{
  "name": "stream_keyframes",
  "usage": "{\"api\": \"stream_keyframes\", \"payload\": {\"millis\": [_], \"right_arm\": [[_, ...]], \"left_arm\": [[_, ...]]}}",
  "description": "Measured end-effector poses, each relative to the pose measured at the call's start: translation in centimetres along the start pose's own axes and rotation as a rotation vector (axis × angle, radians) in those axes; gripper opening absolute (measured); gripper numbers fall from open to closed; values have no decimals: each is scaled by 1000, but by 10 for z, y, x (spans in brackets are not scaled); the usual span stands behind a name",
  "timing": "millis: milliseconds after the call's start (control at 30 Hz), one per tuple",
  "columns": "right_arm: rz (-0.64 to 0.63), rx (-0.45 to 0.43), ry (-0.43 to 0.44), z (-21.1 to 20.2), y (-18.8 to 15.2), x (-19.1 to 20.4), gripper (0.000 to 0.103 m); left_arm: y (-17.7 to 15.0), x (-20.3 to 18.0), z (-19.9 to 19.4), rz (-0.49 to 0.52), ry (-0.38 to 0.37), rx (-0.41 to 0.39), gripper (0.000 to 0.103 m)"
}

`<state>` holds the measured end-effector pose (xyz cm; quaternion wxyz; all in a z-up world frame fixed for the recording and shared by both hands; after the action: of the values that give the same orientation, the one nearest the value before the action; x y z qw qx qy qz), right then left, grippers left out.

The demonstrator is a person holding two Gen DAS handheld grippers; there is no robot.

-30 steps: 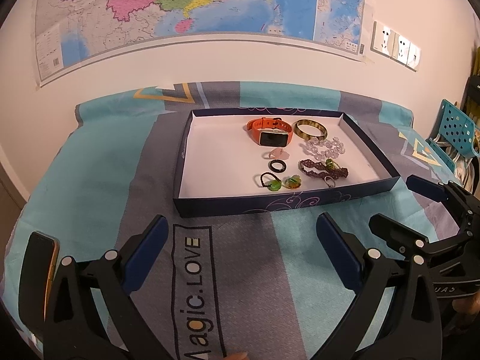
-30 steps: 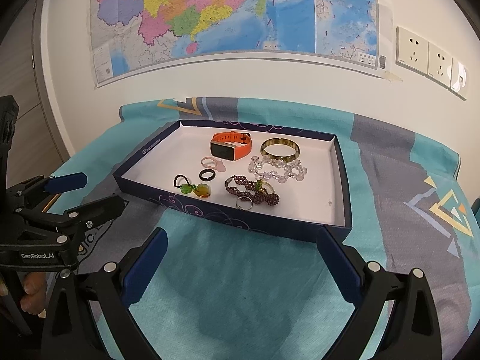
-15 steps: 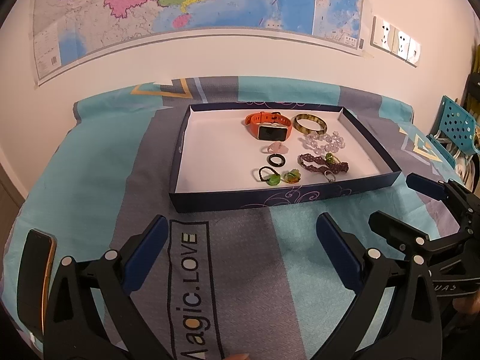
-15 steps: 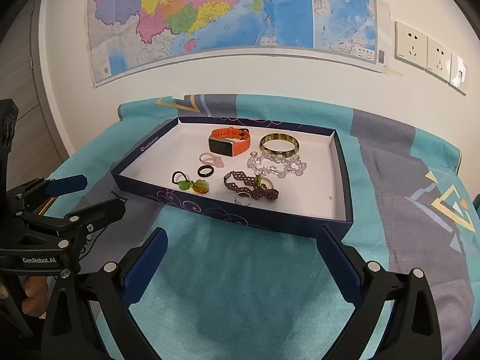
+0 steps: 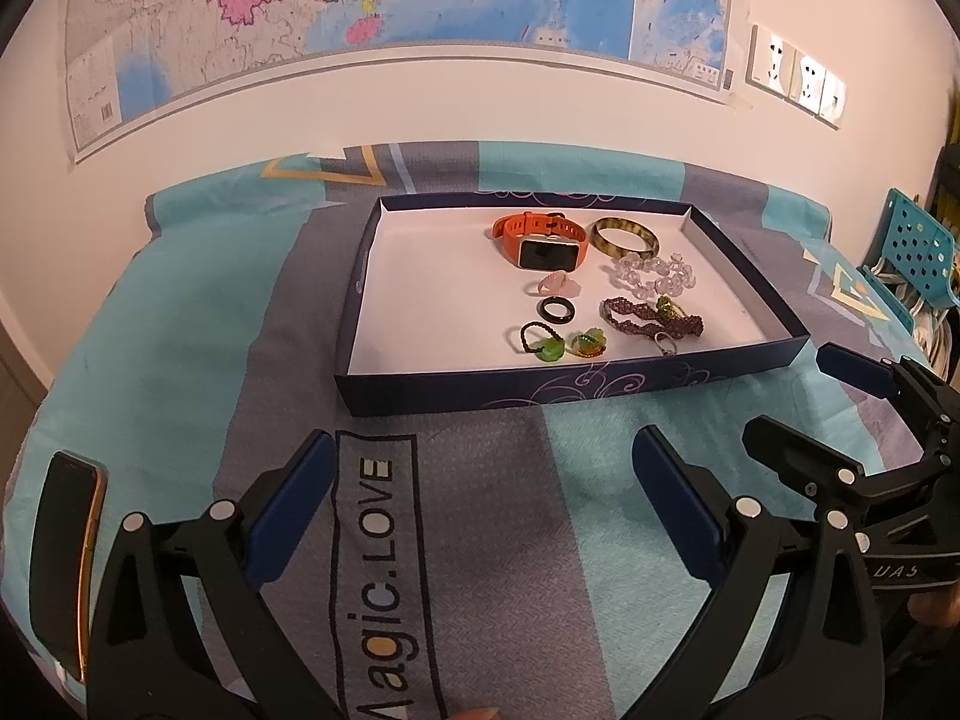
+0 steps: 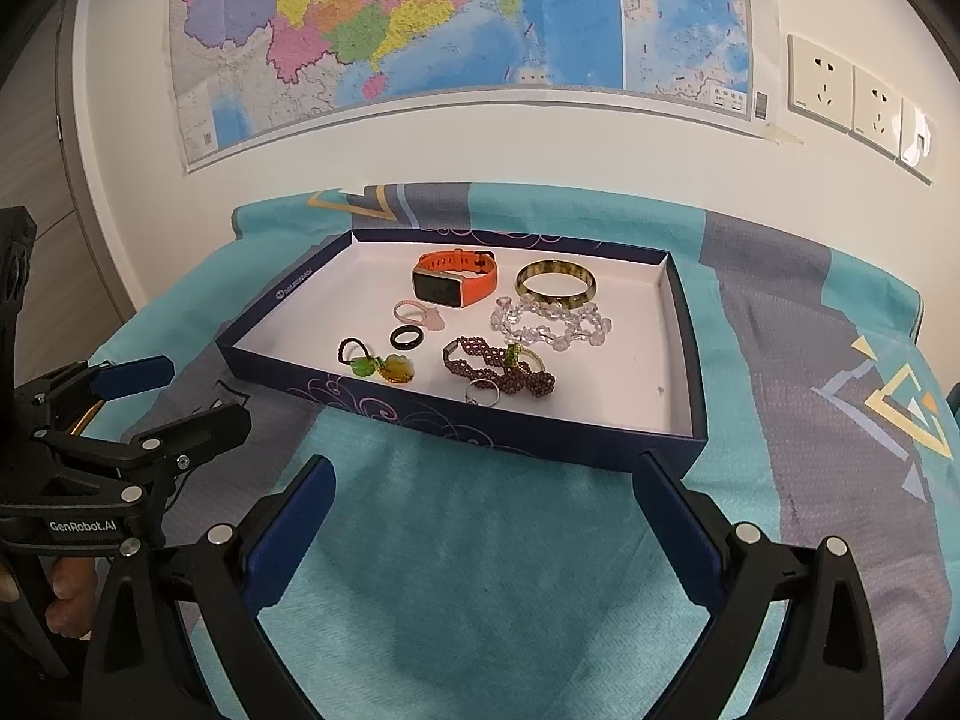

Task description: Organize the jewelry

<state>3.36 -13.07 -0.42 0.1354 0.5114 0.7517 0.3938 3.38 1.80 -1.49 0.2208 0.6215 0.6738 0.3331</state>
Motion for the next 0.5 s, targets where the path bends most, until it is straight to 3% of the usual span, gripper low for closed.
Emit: {"api": "stream_keyframes", "payload": {"millis": [500], "right_arm": [[2,3,0,1,0,-1,96]], "left_arm": [[-1,-1,1,3,3,1,97]]}}
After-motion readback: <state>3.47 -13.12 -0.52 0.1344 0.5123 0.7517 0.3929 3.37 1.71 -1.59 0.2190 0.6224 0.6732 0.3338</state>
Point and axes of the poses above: each gripper's, at about its wrist camera, not at the fingertips, and z roughly the way its jaws point, x to its left, y to its top, the point moved 2 cm from there along z, roughly the way its jaws point, and after that the axes turned 12 degrees about y, right-handed, at the moved point
